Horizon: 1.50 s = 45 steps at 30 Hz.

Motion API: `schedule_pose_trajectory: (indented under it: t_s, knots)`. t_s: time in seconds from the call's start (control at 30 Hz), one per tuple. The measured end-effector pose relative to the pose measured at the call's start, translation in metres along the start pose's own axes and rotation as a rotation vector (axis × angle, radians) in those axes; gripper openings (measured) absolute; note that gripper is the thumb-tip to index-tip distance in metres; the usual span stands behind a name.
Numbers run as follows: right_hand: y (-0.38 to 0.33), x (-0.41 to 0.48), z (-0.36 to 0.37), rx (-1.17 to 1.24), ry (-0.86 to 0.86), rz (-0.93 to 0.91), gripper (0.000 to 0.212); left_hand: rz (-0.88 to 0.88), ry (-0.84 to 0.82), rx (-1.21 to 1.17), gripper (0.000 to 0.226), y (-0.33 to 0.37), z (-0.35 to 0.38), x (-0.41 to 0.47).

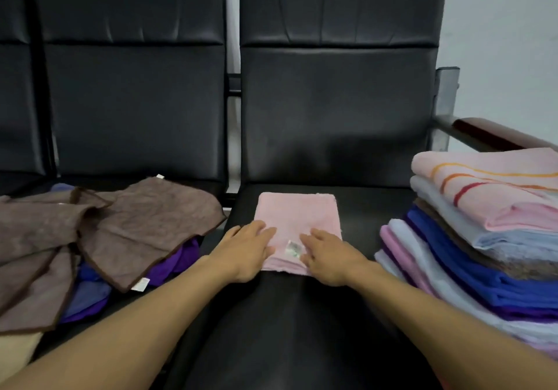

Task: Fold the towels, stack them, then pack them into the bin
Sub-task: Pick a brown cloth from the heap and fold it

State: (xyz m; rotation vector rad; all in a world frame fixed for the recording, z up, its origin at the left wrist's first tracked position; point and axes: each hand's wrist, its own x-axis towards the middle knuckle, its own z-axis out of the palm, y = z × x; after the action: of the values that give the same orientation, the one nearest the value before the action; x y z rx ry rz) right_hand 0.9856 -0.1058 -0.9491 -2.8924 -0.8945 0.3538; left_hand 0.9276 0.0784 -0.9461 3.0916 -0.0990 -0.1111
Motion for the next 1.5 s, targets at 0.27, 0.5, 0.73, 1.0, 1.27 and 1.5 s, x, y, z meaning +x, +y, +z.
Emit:
schedule_pose_trajectory:
  t_s: [0.27, 0.5, 0.73, 1.0, 1.27, 1.5]
  knots:
    - [0.015, 0.051, -0.023, -0.061, 0.130, 0.090, 0.044, -0.084, 0.151, -0.187, 0.051, -0.002, -0.005, 0.062]
    - [-0.071, 0.041, -0.035, 0.127, 0.332, -0.046, 0.040, -0.238, 0.293, -0.523, 0.038, -0.034, -0.038, -0.028]
    - [-0.177, 0.043, -0.018, 0.332, 0.177, -0.169, 0.034, -0.618, 0.766, -1.283, 0.029, -0.095, -0.065, -0.143]
    - [-0.211, 0.061, 0.006, 0.577, 0.297, 0.022, 0.031, -0.650, 0.649, -0.760, 0.025, -0.135, -0.052, -0.182]
    - [-0.229, 0.055, -0.019, 0.327, 0.481, -0.007, 0.018, -0.616, 0.617, -0.606, 0.022, -0.129, -0.051, -0.178]
    - [-0.248, 0.049, -0.095, 0.751, 0.822, -0.229, 0.021, -0.630, 0.764, -0.704, 0.019, -0.119, -0.062, -0.177]
